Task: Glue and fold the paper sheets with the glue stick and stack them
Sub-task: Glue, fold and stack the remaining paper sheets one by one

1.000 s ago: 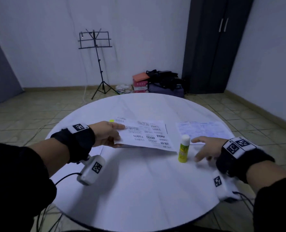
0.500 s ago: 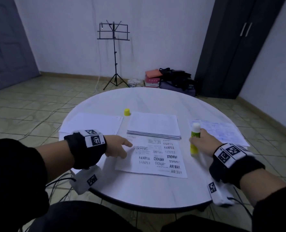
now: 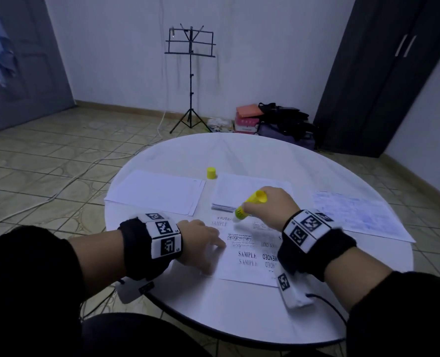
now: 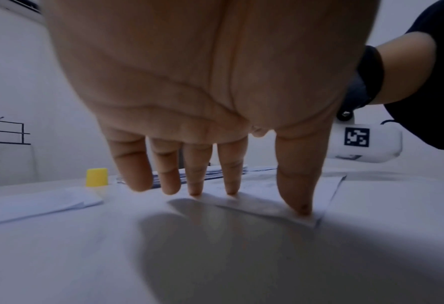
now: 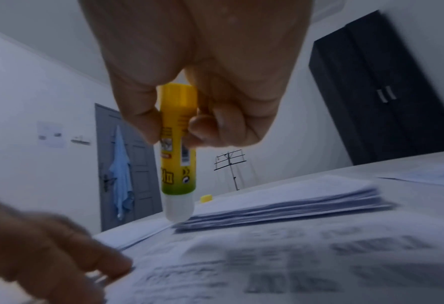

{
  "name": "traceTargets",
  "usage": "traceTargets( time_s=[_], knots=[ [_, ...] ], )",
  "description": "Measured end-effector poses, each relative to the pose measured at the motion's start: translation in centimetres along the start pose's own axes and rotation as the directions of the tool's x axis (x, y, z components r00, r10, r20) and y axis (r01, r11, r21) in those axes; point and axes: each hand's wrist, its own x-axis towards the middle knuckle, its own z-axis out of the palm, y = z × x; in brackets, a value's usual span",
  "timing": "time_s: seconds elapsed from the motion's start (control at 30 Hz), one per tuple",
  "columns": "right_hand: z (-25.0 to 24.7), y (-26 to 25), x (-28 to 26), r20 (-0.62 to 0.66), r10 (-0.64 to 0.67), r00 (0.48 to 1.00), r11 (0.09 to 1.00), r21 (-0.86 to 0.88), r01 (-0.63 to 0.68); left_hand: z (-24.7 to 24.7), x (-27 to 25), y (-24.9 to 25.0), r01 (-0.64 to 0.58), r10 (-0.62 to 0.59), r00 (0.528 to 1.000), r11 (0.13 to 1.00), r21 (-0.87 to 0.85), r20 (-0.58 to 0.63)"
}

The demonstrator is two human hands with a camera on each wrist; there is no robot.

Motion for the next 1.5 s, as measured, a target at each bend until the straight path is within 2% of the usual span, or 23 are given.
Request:
traceTargets(
  time_s=[0.17, 0.27, 0.43, 0.57, 0.67, 0.73, 0.83, 0.9, 0.97, 1.1, 1.27, 1.33, 1.5],
  knots=[
    [3.2, -2.3, 1.9, 0.035, -0.004, 0.999, 0.990, -0.141, 0.008, 0.2, 0.1, -0.1, 0.001, -0.001, 1.000, 1.000, 0.002, -0.019],
    [3.3, -2.6, 2.3, 0.073, 0.023, 0.997, 0.970, -0.244, -0.005, 0.3, 0.4, -0.3, -0.001, 0.001, 1.000, 1.000, -0.010, -0.031],
    [-0.2, 0.1, 2.1, 0.072, 0.152, 0.986, 0.936, -0.331, -0.120, 0.1, 1.0, -0.8, -0.003, 0.003, 0.999, 1.000, -0.008, -0.041],
    [-3.8, 3.3, 0.9, -0.004, 0.263, 0.965, 0.895, -0.372, -0.245, -0.5, 1.5, -0.9, 0.018, -0.018, 1.000, 1.000, -0.015, -0.022],
    [-5.4, 4.7, 0.2, -0.026, 0.285, 0.958, 0.894, -0.352, -0.276, -0.8, 1.5, -0.8, 0.044, -0.045, 0.999, 0.998, -0.040, -0.028],
    [-5.6, 4.6, 0.1, 0.005, 0.241, 0.971, 0.933, -0.277, -0.230, -1.1, 1.3, -0.9, 0.071, -0.072, 0.997, 0.996, -0.060, -0.004],
    [-4.4, 2.5, -0.3, 0.059, 0.078, 0.995, 0.990, -0.126, -0.070, -1.1, 1.5, -1.3, 0.149, -0.147, 0.989, 0.986, -0.076, 0.029],
    [-2.6, 0.3, -0.9, 0.126, -0.019, 0.992, 0.996, -0.088, 0.030, -0.6, 2.1, -1.6, 0.189, -0.188, 0.982, 0.976, -0.104, 0.018],
    [-0.4, -1.7, -1.3, 0.188, -0.078, 0.979, 0.988, -0.119, 0.102, -0.5, 2.0, -1.6, 0.198, -0.198, 0.980, 0.971, -0.130, 0.014],
    [2.7, -3.8, -1.8, 0.282, -0.181, 0.942, 0.932, -0.255, 0.256, -1.5, 0.4, -0.5, 0.109, -0.113, 0.993, 0.986, -0.126, -0.025],
    [2.9, -3.4, -3.3, 0.356, -0.211, 0.910, 0.927, -0.222, 0.302, -2.1, 0.1, 0.0, 0.039, -0.041, 0.999, 0.997, -0.071, -0.032],
    [2.3, -2.8, -4.1, 0.374, -0.199, 0.906, 0.925, -0.234, 0.300, -2.2, 0.5, 0.3, 0.051, -0.052, 0.998, 0.998, -0.036, -0.034],
    [-0.9, 0.6, -5.5, 0.349, -0.115, 0.930, 0.932, -0.285, 0.222, -2.3, 2.0, 0.2, 0.121, -0.130, 0.988, 0.988, 0.097, 0.088]
  ],
)
